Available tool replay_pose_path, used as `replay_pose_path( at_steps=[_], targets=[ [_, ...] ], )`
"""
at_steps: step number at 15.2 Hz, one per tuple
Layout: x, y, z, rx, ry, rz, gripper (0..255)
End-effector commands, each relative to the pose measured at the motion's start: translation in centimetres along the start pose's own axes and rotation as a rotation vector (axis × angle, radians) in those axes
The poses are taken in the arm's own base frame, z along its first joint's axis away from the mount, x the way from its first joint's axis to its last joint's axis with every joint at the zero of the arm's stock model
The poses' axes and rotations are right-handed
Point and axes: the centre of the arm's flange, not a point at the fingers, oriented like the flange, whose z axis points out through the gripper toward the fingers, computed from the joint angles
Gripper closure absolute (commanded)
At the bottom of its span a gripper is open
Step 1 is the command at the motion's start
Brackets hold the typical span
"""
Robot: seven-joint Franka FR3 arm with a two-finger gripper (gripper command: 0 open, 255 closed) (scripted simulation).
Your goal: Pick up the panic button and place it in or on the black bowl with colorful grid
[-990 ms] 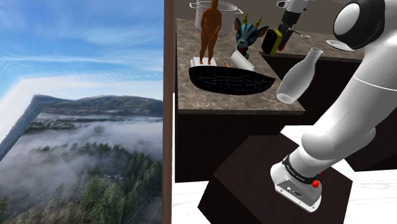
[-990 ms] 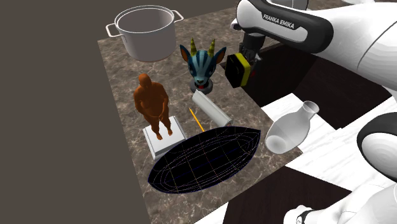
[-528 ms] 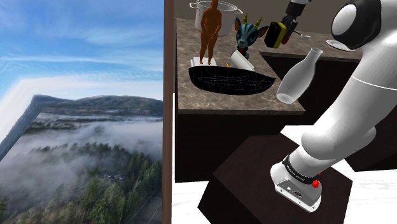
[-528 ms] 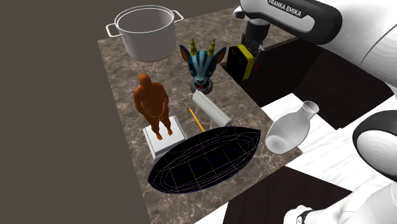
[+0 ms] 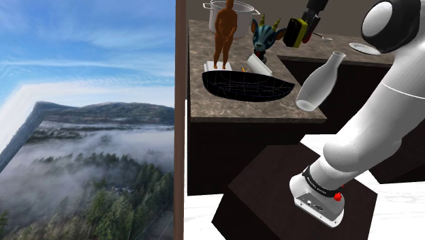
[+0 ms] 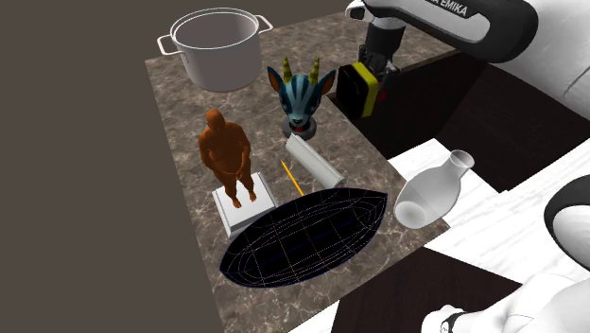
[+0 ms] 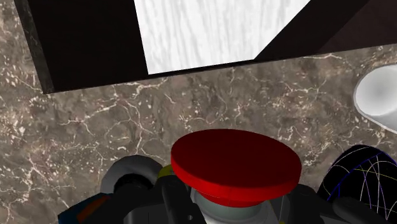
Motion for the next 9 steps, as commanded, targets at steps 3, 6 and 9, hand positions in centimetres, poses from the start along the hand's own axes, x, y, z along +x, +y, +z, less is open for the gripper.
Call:
replay_pose_path(
  at_steps=[3,6,9],
  targets=[
    [3.6,-4.1,0.3,-0.001,0.000,0.000,255],
    [6.1,-7.1,0.5,-0.001,0.000,0.000,255],
    [8.7,-10.1,0.7,-0.001,0.000,0.000,255]
  ],
)
